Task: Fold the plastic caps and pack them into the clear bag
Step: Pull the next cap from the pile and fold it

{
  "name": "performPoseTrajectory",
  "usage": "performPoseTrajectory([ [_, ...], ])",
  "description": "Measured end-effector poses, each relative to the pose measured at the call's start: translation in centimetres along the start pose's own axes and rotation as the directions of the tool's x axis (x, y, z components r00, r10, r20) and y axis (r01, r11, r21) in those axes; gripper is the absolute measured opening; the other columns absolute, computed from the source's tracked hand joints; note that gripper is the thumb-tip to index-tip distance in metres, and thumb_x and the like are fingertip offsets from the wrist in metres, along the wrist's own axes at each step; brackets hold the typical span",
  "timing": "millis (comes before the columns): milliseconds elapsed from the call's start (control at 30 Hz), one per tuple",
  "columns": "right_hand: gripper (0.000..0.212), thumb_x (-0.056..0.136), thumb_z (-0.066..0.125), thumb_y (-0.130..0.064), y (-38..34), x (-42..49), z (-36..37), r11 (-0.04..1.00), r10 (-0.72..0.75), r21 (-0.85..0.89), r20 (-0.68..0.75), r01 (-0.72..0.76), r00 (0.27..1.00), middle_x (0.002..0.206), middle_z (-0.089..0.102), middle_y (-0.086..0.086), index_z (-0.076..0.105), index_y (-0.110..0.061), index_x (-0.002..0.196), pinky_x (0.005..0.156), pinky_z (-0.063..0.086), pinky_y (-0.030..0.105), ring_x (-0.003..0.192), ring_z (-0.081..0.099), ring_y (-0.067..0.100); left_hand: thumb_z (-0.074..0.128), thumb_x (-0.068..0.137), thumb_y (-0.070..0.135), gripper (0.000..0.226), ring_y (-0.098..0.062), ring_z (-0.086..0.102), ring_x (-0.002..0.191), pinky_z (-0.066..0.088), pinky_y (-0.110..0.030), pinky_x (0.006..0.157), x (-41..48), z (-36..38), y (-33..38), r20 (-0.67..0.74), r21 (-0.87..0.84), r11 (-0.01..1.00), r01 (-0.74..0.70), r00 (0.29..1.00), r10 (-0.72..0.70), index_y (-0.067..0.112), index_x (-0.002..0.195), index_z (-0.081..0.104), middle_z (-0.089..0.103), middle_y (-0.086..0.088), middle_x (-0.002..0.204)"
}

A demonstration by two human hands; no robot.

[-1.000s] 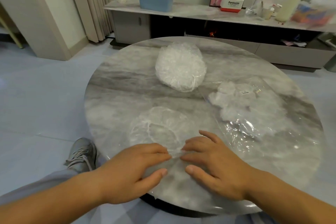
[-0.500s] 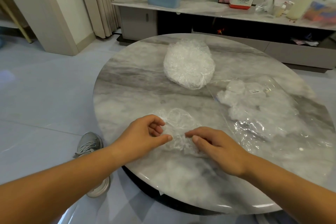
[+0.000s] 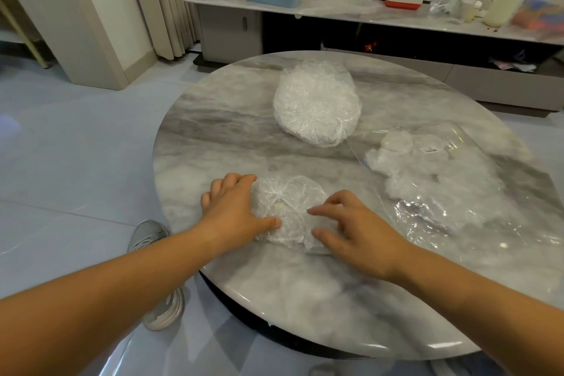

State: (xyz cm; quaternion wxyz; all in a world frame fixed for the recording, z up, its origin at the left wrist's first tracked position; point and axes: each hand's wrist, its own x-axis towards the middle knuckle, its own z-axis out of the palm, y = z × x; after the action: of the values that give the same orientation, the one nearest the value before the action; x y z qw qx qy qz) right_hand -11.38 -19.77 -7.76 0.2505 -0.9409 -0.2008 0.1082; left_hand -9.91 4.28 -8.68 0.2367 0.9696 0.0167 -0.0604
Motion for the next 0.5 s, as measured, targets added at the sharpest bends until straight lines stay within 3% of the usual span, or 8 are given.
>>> performPoseTrajectory([
  [100,0.045,0.093,0.068,-0.042,0.1,1.2,-0.6,0.989,0.118,0.114,-0.190,-0.098,0.975,0.127,0.051,-0.009,0.060,-0.029,0.135,0.102,0.043,0.029,0.117,0.053,0.011,0.078,0.071,0.063,0.104,-0.018,0.027,0.139,0.020,-0.034,0.112,0.1,0.0,0.3,0.067,-0.050,0.997,-0.054,0.996,0.057,0.030,0.154,0.024,0.035,0.008,0.147],
  [167,0.051,0.090,0.072,-0.040,-0.2,2.2,-0.9,0.949,0.253,0.240,-0.185,-0.206,0.949,0.131,0.055,-0.006,0.058,-0.026,0.137,0.102,0.045,0.030,0.121,0.053,0.011,0.081,0.070,0.061,0.107,-0.015,0.031,0.136,0.022,-0.033,0.112,-0.2,0.2,0.6,0.107,-0.091,0.991,-0.096,0.989,0.106,0.030,0.155,0.022,0.039,0.010,0.142],
  [267,0.056,0.088,0.077,-0.038,-0.6,3.8,-1.1,0.847,0.379,0.434,-0.092,-0.306,0.921,0.125,0.062,-0.002,0.057,-0.021,0.137,0.092,0.051,0.028,0.111,0.061,0.012,0.082,0.070,0.059,0.109,-0.014,0.030,0.136,0.020,-0.031,0.113,-0.6,0.6,1.0,0.113,-0.104,0.984,-0.146,0.981,0.158,0.031,0.155,0.020,0.037,0.011,0.141],
  [400,0.039,0.086,0.081,-0.031,-0.7,4.9,-1.8,0.736,0.450,0.553,0.034,-0.392,0.893,0.099,0.071,0.004,0.065,-0.017,0.118,0.054,0.045,0.017,0.077,0.066,0.012,0.079,0.071,0.061,0.109,-0.014,0.021,0.140,0.015,-0.030,0.114,-0.8,1.0,0.8,0.097,-0.091,0.982,-0.166,0.980,0.174,0.031,0.156,0.018,0.027,0.009,0.149],
  [500,0.017,0.086,0.081,-0.023,-0.8,4.8,-2.2,0.689,0.431,0.627,0.048,-0.363,0.901,0.088,0.070,0.008,0.075,-0.012,0.097,0.056,0.048,0.022,0.070,0.060,0.016,0.077,0.072,0.062,0.108,-0.015,0.020,0.140,0.015,-0.030,0.115,-0.8,1.1,0.8,0.091,-0.078,0.984,-0.158,0.982,0.165,0.032,0.156,0.016,0.025,0.010,0.149],
])
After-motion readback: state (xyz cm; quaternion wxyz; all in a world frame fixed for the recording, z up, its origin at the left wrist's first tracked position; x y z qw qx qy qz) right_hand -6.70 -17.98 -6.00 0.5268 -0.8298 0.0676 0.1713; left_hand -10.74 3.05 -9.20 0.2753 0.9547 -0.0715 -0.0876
